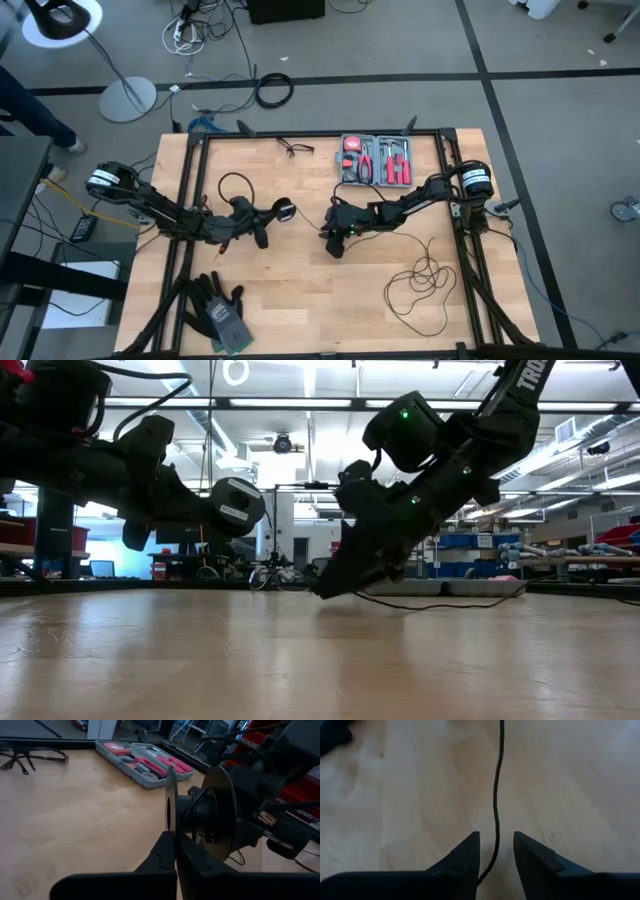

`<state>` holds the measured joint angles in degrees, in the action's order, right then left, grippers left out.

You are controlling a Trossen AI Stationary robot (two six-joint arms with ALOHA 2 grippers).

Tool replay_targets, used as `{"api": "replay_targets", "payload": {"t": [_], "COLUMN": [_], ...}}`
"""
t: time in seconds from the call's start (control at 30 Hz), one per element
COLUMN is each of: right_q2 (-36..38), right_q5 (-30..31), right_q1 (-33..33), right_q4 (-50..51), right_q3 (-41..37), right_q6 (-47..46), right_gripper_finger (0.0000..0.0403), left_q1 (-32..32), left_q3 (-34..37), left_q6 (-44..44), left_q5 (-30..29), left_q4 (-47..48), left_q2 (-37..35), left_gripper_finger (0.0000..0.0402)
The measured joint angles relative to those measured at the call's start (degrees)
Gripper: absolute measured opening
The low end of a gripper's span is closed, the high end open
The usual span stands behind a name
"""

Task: Coil cords
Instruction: Coil the black wire onto the spool

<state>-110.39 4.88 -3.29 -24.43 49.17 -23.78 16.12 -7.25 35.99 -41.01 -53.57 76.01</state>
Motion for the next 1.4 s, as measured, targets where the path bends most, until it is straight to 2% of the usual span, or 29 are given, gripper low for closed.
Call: {"api": "replay_targets", "payload": {"t": [0.2, 0.33, 0.47, 0.73, 0.9, 1.07, 1.2, 1.4], "right_q2": [0.0, 0.0, 0.0, -0.6, -6.7, -12.6, -12.1, -9.4], "right_q5": [5.8, 6.0, 6.0, 4.1, 1.7, 0.0, -0.1, 0.6], "right_q1": [0.0, 0.4, 0.4, -1.3, -1.8, -1.9, -1.9, -1.0], "right_q4": [-2.8, -2.5, -1.1, -0.8, 0.3, 8.2, 10.1, 20.1], "right_q3": [0.0, 0.1, 0.1, 2.3, 10.2, 22.4, 28.6, 33.8], "right_q6": [0.9, 1.3, 1.4, 1.6, 4.2, 8.8, 13.8, 17.6], "right_gripper_finger": [0.0113, 0.0085, 0.0017, 0.0003, 0.0002, 0.0001, 0.0001, 0.0], "left_q1": [0.0, 0.0, 0.0, 0.0, 0.0, 0.0, 0.0, 0.0], "left_q3": [0.0, 0.0, 0.0, -0.2, -1.7, -3.8, -5.2, -7.9], "left_q6": [-0.9, -1.0, -1.0, -1.0, -1.0, -0.6, 2.1, 2.2], "left_q5": [0.0, 0.0, 0.0, -1.8, -3.2, -3.7, -5.0, -4.5], "left_q4": [-0.3, -0.3, -0.3, -3.1, -1.9, 3.7, 11.1, 19.0], "left_q2": [0.0, 0.0, 0.0, 0.0, 0.0, 0.1, 0.1, 0.1], "left_gripper_finger": [0.0, 0.0, 0.0, 0.0001, 0.0, 0.0, 0.0, 0.0]}}
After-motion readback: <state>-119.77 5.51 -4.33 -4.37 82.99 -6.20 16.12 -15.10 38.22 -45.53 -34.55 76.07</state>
